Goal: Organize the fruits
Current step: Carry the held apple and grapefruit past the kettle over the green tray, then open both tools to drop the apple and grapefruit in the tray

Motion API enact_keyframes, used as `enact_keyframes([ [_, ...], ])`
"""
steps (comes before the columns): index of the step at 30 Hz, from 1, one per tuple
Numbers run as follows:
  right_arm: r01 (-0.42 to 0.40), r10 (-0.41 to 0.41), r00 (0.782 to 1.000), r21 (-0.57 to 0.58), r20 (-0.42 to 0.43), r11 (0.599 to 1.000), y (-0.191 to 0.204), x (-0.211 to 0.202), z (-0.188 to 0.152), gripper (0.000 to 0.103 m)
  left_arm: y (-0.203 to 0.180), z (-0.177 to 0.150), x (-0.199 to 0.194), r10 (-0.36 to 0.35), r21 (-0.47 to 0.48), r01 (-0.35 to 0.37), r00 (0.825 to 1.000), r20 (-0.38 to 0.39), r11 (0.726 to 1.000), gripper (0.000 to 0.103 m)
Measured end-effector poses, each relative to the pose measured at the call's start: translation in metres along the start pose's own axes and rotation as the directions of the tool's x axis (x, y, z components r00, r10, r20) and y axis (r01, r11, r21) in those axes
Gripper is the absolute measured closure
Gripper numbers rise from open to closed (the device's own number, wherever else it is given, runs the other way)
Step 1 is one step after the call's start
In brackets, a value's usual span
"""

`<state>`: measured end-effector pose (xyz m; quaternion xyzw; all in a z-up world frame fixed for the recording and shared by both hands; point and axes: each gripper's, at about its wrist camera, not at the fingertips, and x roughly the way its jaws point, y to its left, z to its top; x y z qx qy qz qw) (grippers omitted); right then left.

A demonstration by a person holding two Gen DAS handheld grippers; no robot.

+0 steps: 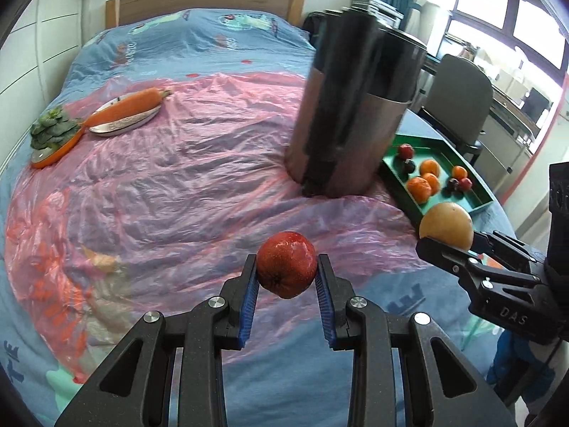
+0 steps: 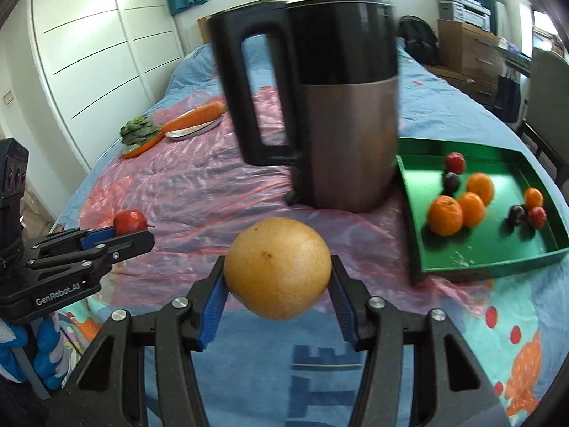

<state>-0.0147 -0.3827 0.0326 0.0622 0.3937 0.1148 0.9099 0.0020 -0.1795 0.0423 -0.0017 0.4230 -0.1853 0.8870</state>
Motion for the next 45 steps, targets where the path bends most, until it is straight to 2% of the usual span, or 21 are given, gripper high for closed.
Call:
enact_keyframes([
  [4,0.082,-0.084,0.996,0.069,0.027,0.994,-0.052,-0.016,-0.002,0.022,-0.051,0.014,0.015,-0.069,0.077,0.071,0.997,-0.027,0.995,0.076],
  [9,0.165,-0.172,0.984,0.131,0.040,0.978,-0.113,-0.028,-0.002,0.022,-0.113,0.034,0.039,-0.145,0.172,0.153,0.988,-0.054,0.973,0.076],
  [17,0.244,-0.254,0.967,0.181,0.034,0.953,-0.178,-0.020,0.006,0.022,-0.185,0.064,0.088,-0.194,0.259,0.211,0.977,-0.090,0.943,0.076],
  [26,0.280,-0.283,0.959,0.180,-0.010,0.943,-0.221,0.011,0.019,0.022,-0.220,0.078,0.147,-0.189,0.276,0.231,0.967,-0.169,0.933,0.076],
  [33,0.313,-0.307,0.950,0.155,-0.066,0.937,-0.238,0.034,0.021,0.022,-0.228,0.079,0.182,-0.175,0.268,0.229,0.962,-0.212,0.936,0.076],
  [45,0.358,-0.350,0.933,0.130,-0.083,0.925,-0.248,0.046,0.023,0.022,-0.244,0.072,0.205,-0.143,0.318,0.215,0.962,-0.234,0.923,0.076],
])
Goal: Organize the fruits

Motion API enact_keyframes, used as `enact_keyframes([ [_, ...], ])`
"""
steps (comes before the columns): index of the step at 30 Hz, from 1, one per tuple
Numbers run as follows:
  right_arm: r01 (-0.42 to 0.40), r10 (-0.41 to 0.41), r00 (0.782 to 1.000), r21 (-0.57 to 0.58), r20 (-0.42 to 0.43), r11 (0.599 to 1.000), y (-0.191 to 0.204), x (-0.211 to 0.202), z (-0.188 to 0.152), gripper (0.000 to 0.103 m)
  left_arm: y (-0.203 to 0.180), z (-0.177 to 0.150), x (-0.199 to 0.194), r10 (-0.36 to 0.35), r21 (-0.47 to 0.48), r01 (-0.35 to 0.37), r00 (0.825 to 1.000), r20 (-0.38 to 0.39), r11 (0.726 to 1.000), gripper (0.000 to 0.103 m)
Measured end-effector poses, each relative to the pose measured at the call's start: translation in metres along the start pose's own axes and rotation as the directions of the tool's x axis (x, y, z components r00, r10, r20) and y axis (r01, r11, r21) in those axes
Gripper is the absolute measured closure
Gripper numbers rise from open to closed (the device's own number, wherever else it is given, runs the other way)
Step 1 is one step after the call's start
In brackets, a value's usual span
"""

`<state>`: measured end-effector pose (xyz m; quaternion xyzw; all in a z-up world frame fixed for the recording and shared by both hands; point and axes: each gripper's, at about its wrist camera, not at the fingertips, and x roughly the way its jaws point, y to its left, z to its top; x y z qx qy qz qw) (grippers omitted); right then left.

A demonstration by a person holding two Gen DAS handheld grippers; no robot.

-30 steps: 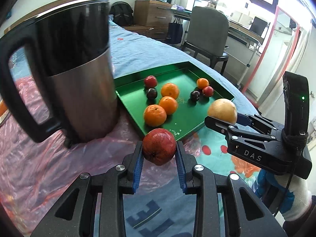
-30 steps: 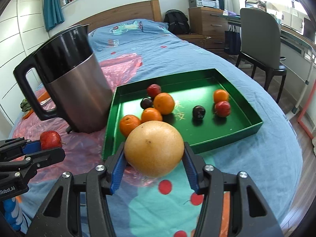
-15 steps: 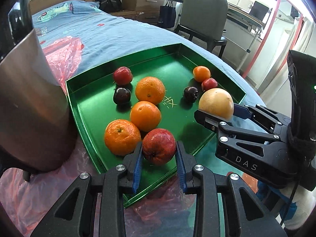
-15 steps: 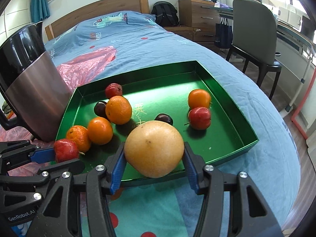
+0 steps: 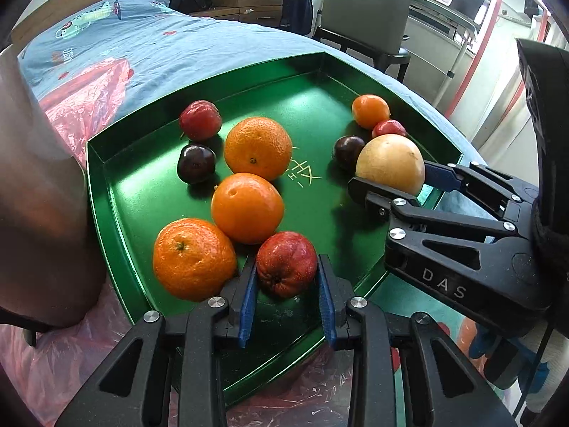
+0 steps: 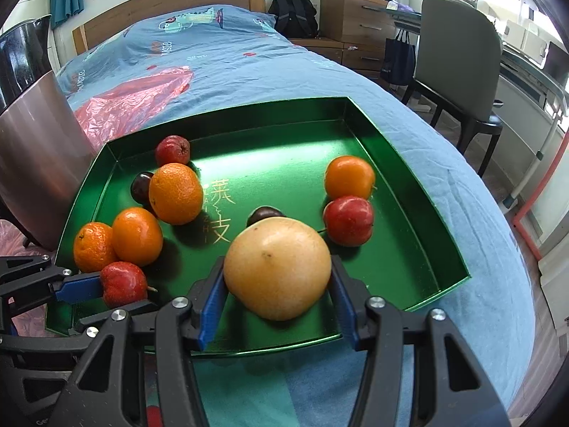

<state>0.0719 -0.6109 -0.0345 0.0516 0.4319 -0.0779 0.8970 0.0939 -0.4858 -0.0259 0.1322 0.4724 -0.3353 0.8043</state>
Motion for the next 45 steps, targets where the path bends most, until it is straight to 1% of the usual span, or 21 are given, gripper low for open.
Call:
enact_keyframes([
  [2,0.007,-0.007,1.000,-0.002,-0.001,1.000,-0.001,0.000,0.000,0.022,-0.002,0.000,0.001,0.014,0.017,-0.014,1.000,0.001,1.000,0.076],
  [6,0.018,-0.018,1.000,-0.009,-0.006,1.000,0.001,0.000,0.000,0.022,-0.002,0.001,0.001,0.020,0.024,-0.020,1.000,-0.007,1.000,0.076],
  [9,0.011,-0.011,1.000,0.004,-0.006,1.000,0.000,-0.002,0.000,0.020,-0.002,0.001,-0.002,0.027,0.028,-0.027,1.000,-0.004,0.999,0.073],
  [10,0.012,-0.012,1.000,0.008,-0.005,1.000,-0.001,-0.002,0.000,0.019,-0.001,0.001,-0.003,0.026,0.027,-0.026,1.000,-0.001,0.999,0.069],
  [11,0.015,-0.015,1.000,0.011,-0.004,1.000,-0.001,-0.004,0.000,0.016,-0.001,0.001,-0.005,0.026,0.025,-0.026,1.000,0.003,0.999,0.064],
  [13,0.019,-0.019,1.000,0.016,-0.004,1.000,-0.001,-0.006,-0.001,0.009,0.000,0.001,-0.010,0.025,0.023,-0.026,1.000,0.013,0.999,0.060],
  [16,0.022,-0.022,1.000,0.022,0.002,1.000,-0.002,-0.012,-0.001,0.007,0.001,0.000,-0.018,0.025,0.022,-0.025,0.999,0.024,0.999,0.059],
  [19,0.026,-0.026,1.000,0.026,0.013,0.999,-0.001,-0.021,0.000,0.002,0.001,-0.001,-0.028,0.019,0.021,-0.020,0.999,0.041,1.000,0.057],
  [20,0.026,-0.027,0.999,0.028,0.018,0.999,-0.001,-0.025,0.000,0.001,0.002,-0.002,-0.033,0.019,0.020,-0.020,0.999,0.049,1.000,0.054],
  [24,0.025,-0.026,0.999,0.036,0.036,0.999,0.002,-0.041,0.000,0.000,0.004,-0.009,-0.053,0.031,0.018,-0.033,0.996,0.084,0.999,0.052],
  [28,0.016,-0.018,0.999,0.036,0.051,0.999,0.012,-0.058,-0.002,0.000,0.008,-0.023,-0.074,0.051,0.008,-0.052,0.993,0.107,0.999,0.049],
  [33,-0.009,0.008,0.998,0.019,0.064,1.000,0.032,-0.077,-0.009,0.000,0.020,-0.046,-0.099,0.073,-0.024,-0.070,0.991,0.116,0.997,0.048],
  [40,-0.057,0.058,0.996,-0.018,0.072,0.998,0.069,-0.100,-0.020,0.000,0.039,-0.084,-0.135,0.143,-0.062,-0.135,0.980,0.140,0.989,0.045],
  [45,-0.102,0.105,0.992,-0.052,0.071,0.993,0.102,-0.112,-0.030,0.000,0.058,-0.111,-0.158,0.188,-0.111,-0.173,0.971,0.145,0.979,0.044],
])
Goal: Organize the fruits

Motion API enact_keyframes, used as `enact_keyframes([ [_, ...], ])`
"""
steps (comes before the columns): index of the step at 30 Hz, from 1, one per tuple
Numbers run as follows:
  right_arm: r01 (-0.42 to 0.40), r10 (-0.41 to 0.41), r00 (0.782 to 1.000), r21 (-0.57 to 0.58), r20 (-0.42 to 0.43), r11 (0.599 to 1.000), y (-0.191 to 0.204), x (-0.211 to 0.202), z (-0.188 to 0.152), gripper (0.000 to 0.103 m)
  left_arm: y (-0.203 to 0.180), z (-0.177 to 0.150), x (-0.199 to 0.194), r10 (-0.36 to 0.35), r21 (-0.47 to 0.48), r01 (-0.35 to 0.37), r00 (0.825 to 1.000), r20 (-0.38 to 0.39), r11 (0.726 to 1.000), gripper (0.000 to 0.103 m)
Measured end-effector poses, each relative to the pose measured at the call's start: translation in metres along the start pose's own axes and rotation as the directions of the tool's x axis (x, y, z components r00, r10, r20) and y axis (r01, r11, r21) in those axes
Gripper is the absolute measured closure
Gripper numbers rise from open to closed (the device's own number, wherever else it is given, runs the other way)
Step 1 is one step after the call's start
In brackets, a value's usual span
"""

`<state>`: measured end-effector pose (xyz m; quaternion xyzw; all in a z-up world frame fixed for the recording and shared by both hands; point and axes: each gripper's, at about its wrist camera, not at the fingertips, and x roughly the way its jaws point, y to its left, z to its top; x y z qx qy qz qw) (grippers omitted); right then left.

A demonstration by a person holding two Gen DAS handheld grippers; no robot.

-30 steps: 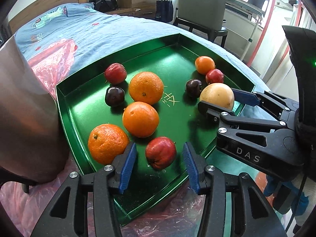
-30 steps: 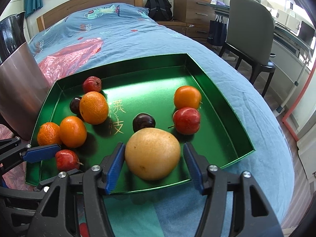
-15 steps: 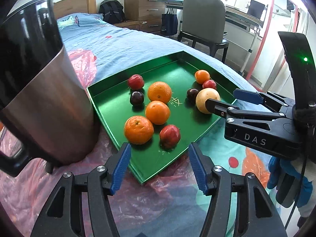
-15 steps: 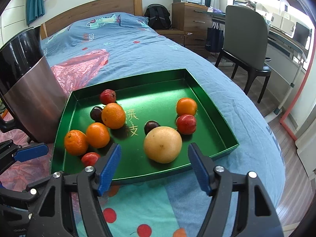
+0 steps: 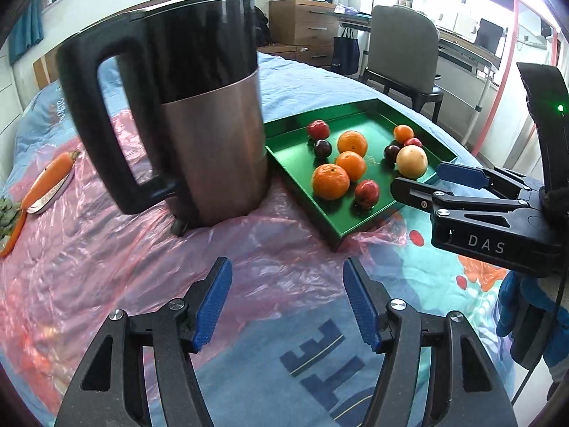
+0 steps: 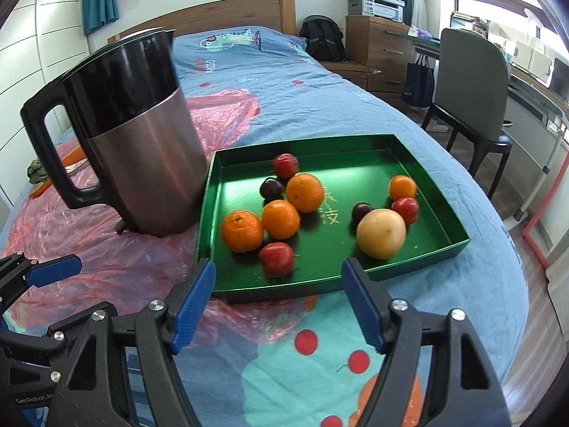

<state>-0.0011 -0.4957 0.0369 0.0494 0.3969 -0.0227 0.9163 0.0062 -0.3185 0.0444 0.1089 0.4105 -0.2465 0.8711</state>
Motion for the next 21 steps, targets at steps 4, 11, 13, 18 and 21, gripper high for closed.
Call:
enact_keyframes([
  [4,-0.037,0.037,0.999,-0.029,-0.004,0.999,0.029,-0.004,-0.005,0.000,0.021,-0.014,-0.018,0.034,-0.035,-0.033,0.999,0.009,0.999,0.043],
  [11,-0.090,0.089,0.996,-0.081,-0.018,0.993,0.073,-0.005,-0.011,0.000,0.056,-0.038,-0.043,0.089,-0.092,-0.087,0.996,0.017,0.992,0.024],
  [13,-0.101,0.100,0.995,-0.095,-0.022,0.990,0.084,-0.005,-0.012,0.000,0.064,-0.044,-0.049,0.109,-0.105,-0.106,0.994,0.022,0.989,0.022],
  [18,-0.127,0.125,0.992,-0.125,-0.023,0.984,0.106,-0.006,-0.015,0.000,0.082,-0.055,-0.056,0.136,-0.134,-0.134,0.991,0.011,0.982,0.022],
  [21,-0.140,0.137,0.990,-0.136,-0.028,0.981,0.117,-0.005,-0.016,0.000,0.090,-0.061,-0.060,0.158,-0.149,-0.154,0.987,0.016,0.977,0.022],
])
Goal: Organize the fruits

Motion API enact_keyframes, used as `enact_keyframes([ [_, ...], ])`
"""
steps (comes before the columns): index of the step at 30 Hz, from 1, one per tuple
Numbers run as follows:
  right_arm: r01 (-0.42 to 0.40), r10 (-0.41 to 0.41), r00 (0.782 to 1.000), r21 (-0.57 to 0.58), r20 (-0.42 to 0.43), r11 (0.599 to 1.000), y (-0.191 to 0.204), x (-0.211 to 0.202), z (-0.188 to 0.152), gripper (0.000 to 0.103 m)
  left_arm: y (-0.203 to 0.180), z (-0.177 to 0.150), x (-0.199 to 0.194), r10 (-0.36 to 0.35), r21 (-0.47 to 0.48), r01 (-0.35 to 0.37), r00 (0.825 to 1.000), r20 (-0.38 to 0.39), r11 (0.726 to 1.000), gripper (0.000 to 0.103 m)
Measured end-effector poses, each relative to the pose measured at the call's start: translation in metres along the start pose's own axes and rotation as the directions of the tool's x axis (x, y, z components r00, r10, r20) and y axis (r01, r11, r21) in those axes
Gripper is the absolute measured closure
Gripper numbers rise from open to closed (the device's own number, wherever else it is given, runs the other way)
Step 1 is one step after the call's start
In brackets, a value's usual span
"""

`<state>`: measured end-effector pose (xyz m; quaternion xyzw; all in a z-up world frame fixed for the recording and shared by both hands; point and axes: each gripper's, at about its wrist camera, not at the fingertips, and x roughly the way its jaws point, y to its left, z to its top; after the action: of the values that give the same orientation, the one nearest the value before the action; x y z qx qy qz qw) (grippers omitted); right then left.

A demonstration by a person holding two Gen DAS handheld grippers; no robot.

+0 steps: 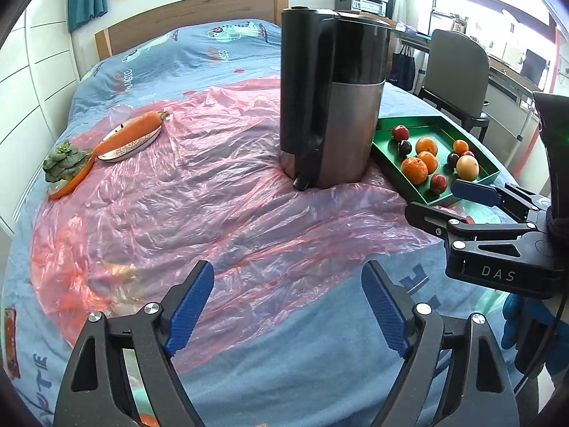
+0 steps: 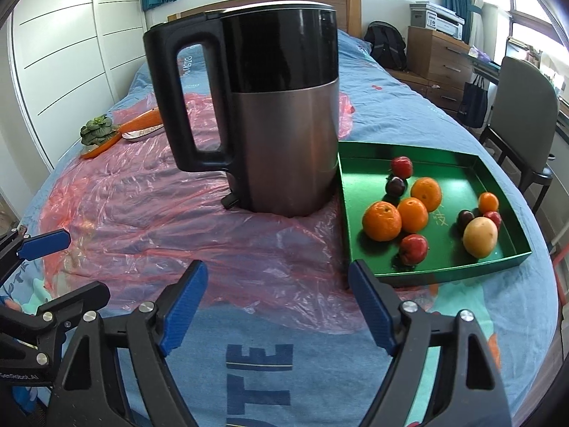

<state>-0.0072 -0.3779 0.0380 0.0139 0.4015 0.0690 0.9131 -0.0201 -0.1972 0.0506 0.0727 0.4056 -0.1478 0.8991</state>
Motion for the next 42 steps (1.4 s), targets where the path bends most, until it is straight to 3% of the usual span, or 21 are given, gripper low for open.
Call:
enact_keyframes([
  [17,-0.027,0.026,1.000,-0.052,-0.015,0.998,0.041,0.013,0.000,0.000,0.056,-0.016,-0.004,0.123,-0.114,-0.125,0.992,-0.018,0.986,0.022],
  [42,0.024,-0.023,1.000,-0.102,0.017,0.994,0.064,0.010,0.000,0.000,0.076,-0.019,-0.013,0.117,-0.161,-0.117,0.993,-0.013,0.980,0.022],
])
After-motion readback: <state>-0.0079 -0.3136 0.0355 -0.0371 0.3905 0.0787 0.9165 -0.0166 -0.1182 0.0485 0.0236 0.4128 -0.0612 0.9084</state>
